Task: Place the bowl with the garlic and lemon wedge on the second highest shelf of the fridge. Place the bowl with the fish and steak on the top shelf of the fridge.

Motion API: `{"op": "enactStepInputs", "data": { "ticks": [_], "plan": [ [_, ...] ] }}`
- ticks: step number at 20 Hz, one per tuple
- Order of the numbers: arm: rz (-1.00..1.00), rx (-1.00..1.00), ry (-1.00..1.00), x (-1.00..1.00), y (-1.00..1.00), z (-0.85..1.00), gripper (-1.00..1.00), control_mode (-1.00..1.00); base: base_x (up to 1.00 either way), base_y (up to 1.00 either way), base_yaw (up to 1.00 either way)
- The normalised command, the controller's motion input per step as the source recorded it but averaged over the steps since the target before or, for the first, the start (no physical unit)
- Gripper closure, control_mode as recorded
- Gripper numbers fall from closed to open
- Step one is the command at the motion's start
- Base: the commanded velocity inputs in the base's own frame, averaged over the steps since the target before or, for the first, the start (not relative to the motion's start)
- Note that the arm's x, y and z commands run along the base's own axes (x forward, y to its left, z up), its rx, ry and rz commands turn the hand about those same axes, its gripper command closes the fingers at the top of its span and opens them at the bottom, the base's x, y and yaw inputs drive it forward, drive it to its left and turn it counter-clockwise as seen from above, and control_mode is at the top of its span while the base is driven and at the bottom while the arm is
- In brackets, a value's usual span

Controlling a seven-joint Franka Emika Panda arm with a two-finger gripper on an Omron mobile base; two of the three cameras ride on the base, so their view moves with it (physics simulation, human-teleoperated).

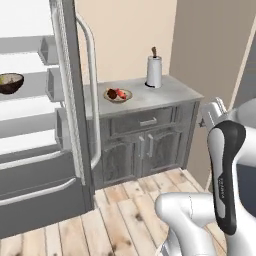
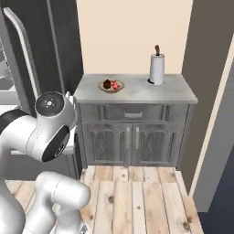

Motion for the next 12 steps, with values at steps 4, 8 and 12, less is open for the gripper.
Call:
{"op": "enactStepInputs", "data": {
  "ticks": [4, 8, 12],
  "plan": [
    [0.00, 0.00, 0.00, 0.00, 0.00, 0.00, -1.00, 1.00, 1.00, -0.41, 0.19],
    [0.00, 0.00, 0.00, 0.00, 0.00, 0.00, -1.00, 1.00, 1.00, -0.15, 0.23],
    [0.00, 0.00, 0.00, 0.00, 0.00, 0.00, -1.00, 1.00, 1.00, -0.05, 0.22]
  ]
}}
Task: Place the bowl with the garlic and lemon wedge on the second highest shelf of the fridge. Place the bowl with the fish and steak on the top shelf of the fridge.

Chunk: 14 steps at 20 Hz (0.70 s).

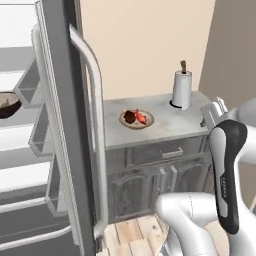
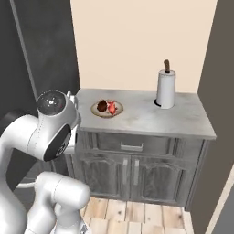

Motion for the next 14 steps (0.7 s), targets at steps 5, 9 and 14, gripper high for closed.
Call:
{"op": "enactStepInputs", "data": {
  "ticks": [5, 9, 14],
  "plan": [
    [0.00, 0.00, 0.00, 0.00, 0.00, 0.00, -1.00, 1.00, 0.90, -0.19, 0.19],
    [0.00, 0.00, 0.00, 0.00, 0.00, 0.00, -1.00, 1.00, 0.60, -0.22, 0.11],
    [0.00, 0.00, 0.00, 0.00, 0.00, 0.00, -1.00, 1.00, 0.52, -0.33, 0.14]
  ]
}}
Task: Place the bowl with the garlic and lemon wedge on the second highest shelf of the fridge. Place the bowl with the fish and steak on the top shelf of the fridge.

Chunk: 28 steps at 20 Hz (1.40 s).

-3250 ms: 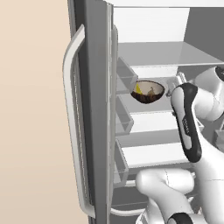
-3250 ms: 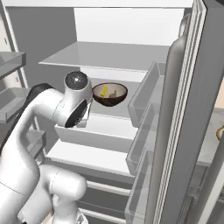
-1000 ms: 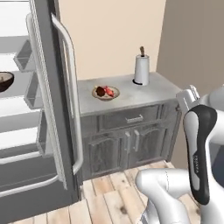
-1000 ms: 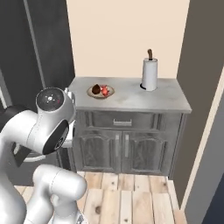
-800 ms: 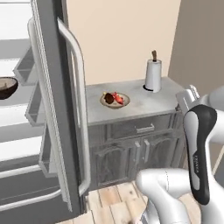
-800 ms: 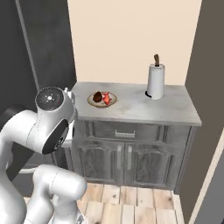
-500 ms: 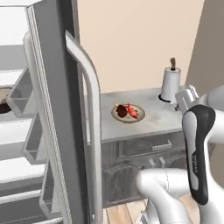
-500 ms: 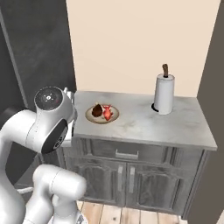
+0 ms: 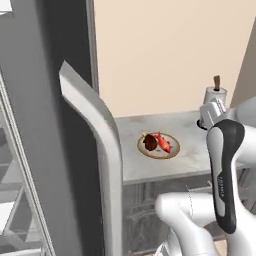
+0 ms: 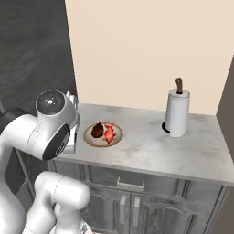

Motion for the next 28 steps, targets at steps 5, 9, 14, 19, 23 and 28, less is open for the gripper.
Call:
{"op": "enactStepInputs", "data": {
  "ticks": [5, 9, 14, 19, 23, 28],
  "plan": [
    [0.00, 0.00, 0.00, 0.00, 0.00, 0.00, -1.00, 1.00, 0.38, -0.43, 0.14],
    [0.00, 0.00, 0.00, 0.00, 0.00, 0.00, -1.00, 1.00, 0.34, -0.35, 0.10],
    [0.07, 0.00, 0.01, 0.39, -0.23, -0.11, -1.00, -1.00, 0.28, -0.09, 0.02],
    [0.21, 0.00, 0.20, 0.62, -0.62, -0.72, -1.00, -1.00, 0.00, 0.00, 0.00],
    [0.25, 0.00, 0.31, 0.56, -0.42, -0.96, -1.00, -1.00, 0.00, 0.00, 0.00],
    [0.22, 0.00, 0.14, 0.44, -0.12, -0.76, -1.00, -1.00, 0.00, 0.00, 0.00]
  ]
}}
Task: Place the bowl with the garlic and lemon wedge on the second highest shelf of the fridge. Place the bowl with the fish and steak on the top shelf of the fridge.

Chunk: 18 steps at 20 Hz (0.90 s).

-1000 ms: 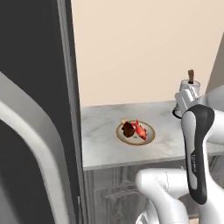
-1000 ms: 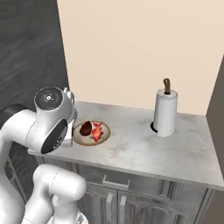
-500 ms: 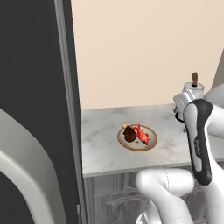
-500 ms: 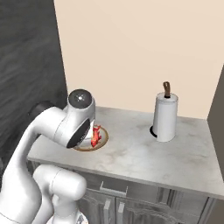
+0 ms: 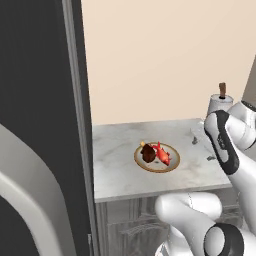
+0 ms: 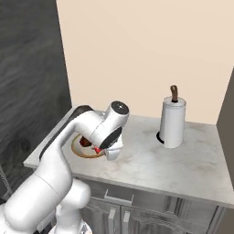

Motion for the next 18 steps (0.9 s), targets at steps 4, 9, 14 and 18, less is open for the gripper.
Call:
{"op": "enactStepInputs", "data": {
  "ticks": [4, 9, 14, 18],
  "plan": [
    [0.13, 0.00, 0.00, 0.18, 0.01, -0.80, -1.00, -1.00, 0.00, 0.00, 0.00],
    [0.04, 0.00, -0.01, 0.33, 0.15, -0.59, -1.00, -1.00, 0.00, 0.00, 0.00],
    [0.00, 0.00, -0.01, 0.59, 0.19, -0.12, -1.00, -1.00, 0.00, 0.00, 0.00],
    [0.00, 0.00, 0.00, 0.41, 0.03, -0.16, -1.00, -1.00, 0.00, 0.00, 0.00]
  ]
}}
